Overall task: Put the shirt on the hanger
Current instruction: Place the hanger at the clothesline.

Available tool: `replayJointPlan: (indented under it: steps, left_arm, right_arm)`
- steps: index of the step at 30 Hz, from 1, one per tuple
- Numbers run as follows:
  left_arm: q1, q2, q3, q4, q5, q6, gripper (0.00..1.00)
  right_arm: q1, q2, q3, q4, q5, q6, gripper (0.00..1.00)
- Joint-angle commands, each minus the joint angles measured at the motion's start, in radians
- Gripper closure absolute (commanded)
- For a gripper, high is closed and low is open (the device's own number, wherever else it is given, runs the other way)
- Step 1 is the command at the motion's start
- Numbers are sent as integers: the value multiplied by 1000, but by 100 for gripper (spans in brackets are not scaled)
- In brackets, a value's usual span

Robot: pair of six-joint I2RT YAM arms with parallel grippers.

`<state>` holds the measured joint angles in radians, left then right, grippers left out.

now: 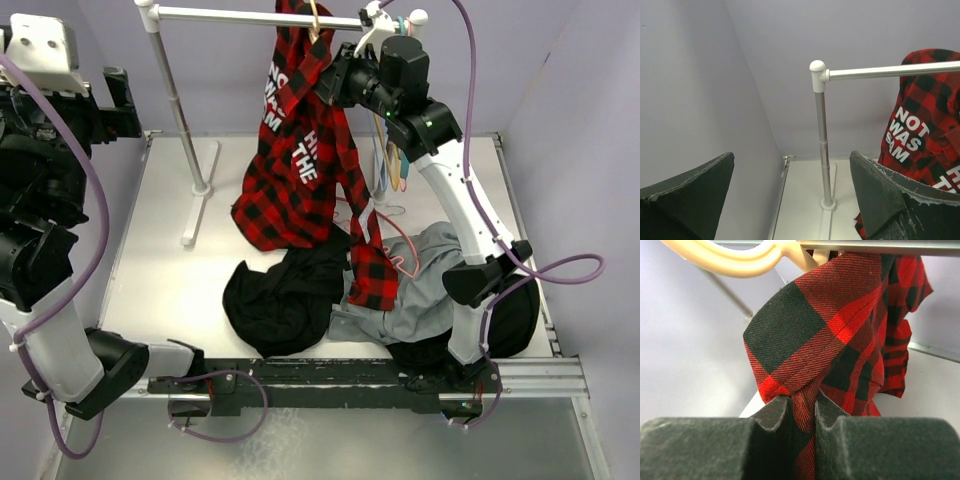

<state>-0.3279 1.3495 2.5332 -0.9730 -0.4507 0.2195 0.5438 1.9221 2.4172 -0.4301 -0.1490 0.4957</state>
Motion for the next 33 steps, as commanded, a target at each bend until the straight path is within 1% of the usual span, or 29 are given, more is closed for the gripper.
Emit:
replayJointPlan:
  steps: [1, 5, 15, 18, 19, 21, 22, 25, 26, 27, 28, 29, 30, 33]
  left_arm:
    - [13, -9, -64, 42, 66, -9, 0]
    - [25, -9, -125, 52, 104, -11, 0]
    - [42, -8, -157, 53, 145, -18, 0]
    - [45, -15, -191, 57, 182, -18, 0]
    - [48, -18, -205, 59, 200, -20, 0]
    - [49, -23, -241, 62, 242, -24, 0]
    - [48, -25, -258, 64, 263, -28, 0]
    - [52, -27, -296, 70, 315, -39, 1]
    - [55, -26, -303, 71, 331, -41, 1]
    - [58, -25, -307, 72, 342, -44, 0]
    - [60, -24, -315, 77, 353, -47, 1]
    - [61, -26, -325, 84, 361, -51, 1]
    - [63, -28, -339, 91, 370, -58, 1]
    - [70, -35, -373, 103, 417, -95, 1]
  right_arm:
    - [-7, -26, 14, 137, 31, 30, 100]
    - [-14, -24, -12, 144, 15, 49, 100]
    - [-20, -33, -97, 172, -10, 79, 100]
    - [-19, -42, -132, 178, -29, 84, 99]
    - [-19, -51, -148, 179, -30, 81, 93]
    - [-17, -82, -195, 194, -31, 60, 75]
    - [-15, -103, -225, 206, -32, 53, 70]
    - [-10, -192, -339, 265, -5, 19, 69]
    - [-10, -214, -364, 272, 6, 9, 65]
    - [-10, -236, -382, 273, 12, -4, 54]
    - [-10, -255, -399, 274, 12, -17, 33]
    - [-9, -276, -419, 282, 6, -41, 5]
    - [-3, -303, -448, 297, 3, -62, 1]
    - [31, -410, -551, 362, 41, -152, 0]
